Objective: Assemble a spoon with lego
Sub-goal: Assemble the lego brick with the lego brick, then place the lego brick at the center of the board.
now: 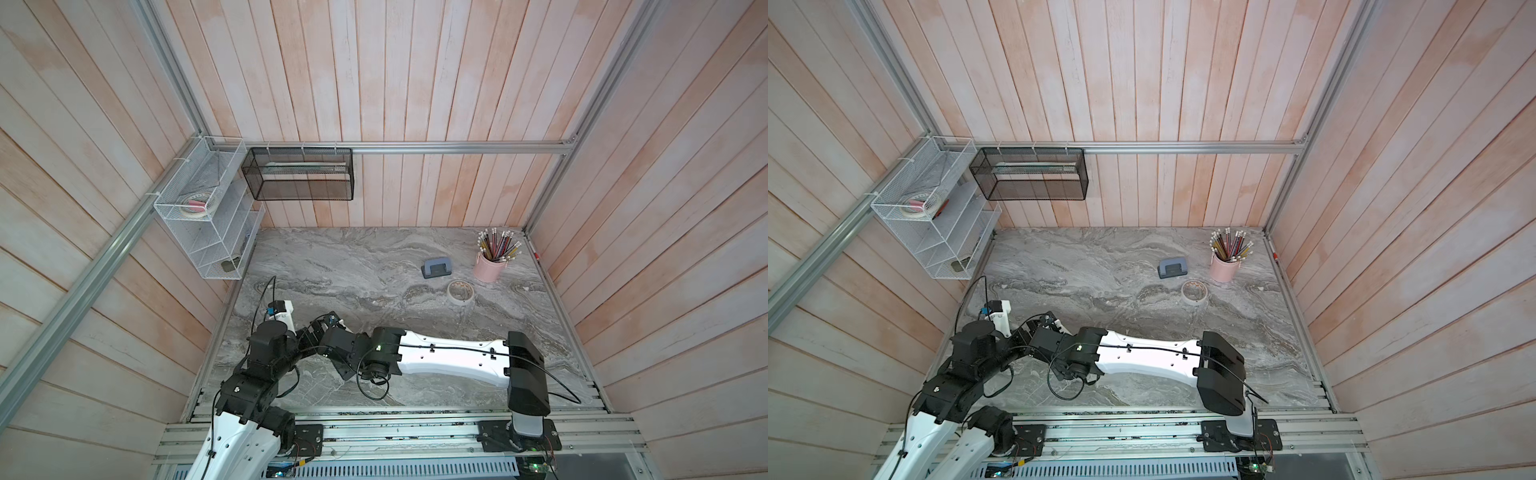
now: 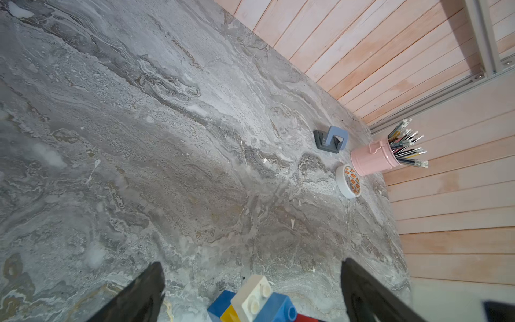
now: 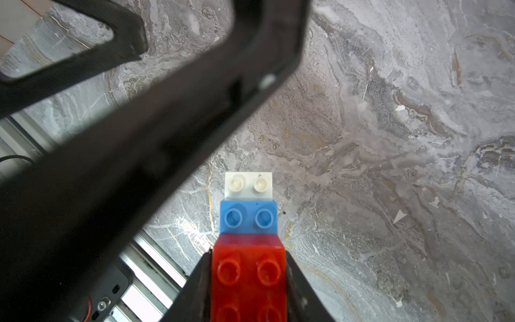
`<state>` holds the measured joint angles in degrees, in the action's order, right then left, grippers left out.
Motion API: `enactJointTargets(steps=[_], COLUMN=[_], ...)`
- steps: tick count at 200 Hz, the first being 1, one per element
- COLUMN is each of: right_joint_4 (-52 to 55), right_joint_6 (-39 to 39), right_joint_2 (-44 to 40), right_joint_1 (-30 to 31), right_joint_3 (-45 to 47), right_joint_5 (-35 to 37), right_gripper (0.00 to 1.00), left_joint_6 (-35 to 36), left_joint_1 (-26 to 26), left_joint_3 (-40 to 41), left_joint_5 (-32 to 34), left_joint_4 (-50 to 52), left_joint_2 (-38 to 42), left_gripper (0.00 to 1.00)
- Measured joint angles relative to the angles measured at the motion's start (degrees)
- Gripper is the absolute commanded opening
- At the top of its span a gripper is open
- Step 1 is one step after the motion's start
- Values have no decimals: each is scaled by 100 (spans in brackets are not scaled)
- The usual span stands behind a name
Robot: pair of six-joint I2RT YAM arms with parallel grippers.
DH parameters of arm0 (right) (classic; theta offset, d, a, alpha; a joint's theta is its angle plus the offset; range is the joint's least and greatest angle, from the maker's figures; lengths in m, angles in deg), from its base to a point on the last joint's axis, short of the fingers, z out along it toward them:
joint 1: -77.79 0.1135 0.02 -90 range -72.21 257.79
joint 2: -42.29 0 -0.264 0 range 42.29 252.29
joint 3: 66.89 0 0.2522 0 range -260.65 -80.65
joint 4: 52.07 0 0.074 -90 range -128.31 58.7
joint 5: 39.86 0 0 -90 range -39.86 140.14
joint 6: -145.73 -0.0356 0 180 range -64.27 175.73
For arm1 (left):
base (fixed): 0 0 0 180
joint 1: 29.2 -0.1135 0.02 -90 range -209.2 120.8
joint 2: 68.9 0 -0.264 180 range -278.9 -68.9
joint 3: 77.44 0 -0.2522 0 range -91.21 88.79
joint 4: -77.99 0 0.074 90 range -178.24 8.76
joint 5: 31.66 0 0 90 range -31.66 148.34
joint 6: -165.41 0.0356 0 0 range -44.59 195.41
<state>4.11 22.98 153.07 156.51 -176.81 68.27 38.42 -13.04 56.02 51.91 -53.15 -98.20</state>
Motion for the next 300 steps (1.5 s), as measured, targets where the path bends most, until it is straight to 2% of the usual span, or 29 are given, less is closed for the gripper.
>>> enactJointTargets(steps=[33, 67, 85, 108, 157, 195, 246, 275, 300], right_joint_4=[149, 61, -24, -87, -205, -472, -1598, -2601, -3368], right_joint_6=[-26, -35, -24, -22, -22, -66, -308, -599, -916], right_joint_2=[92, 92, 83, 44, -273, -1097, -2675, -3571, -3980], right_joint_1=[-79, -83, -87, -87, -197, -391, -1154, -2055, -2876], right_joint_3=[9, 90, 122, 184, 553, 1349, 2809, 3847, 4492], right_joint_5=[2, -11, -22, -22, -179, -509, -1202, -2179, -3099], right_gripper=[46, 32, 21, 14, 10, 9, 9, 9, 9], left_joint_6=[37, 57, 72, 85, 149, 188, 234, 280, 297], left_joint_1=[0, 0, 0, 0, 2, 2, 2, 2, 2], left_joint_3=[0, 0, -2, -31, -409, -1027, -1287, -1287, -1287], left_joint_5=[33, 35, 52, 52, 11, -107, -216, -232, -238], left_joint_4=[61, 68, 66, 83, 42, -278, -490, -535, -643], left_joint_2=[-24, -76, -81, -92, -289, -494, -815, -935, -1043], left_gripper=[100, 100, 100, 100, 100, 100, 100, 100, 100])
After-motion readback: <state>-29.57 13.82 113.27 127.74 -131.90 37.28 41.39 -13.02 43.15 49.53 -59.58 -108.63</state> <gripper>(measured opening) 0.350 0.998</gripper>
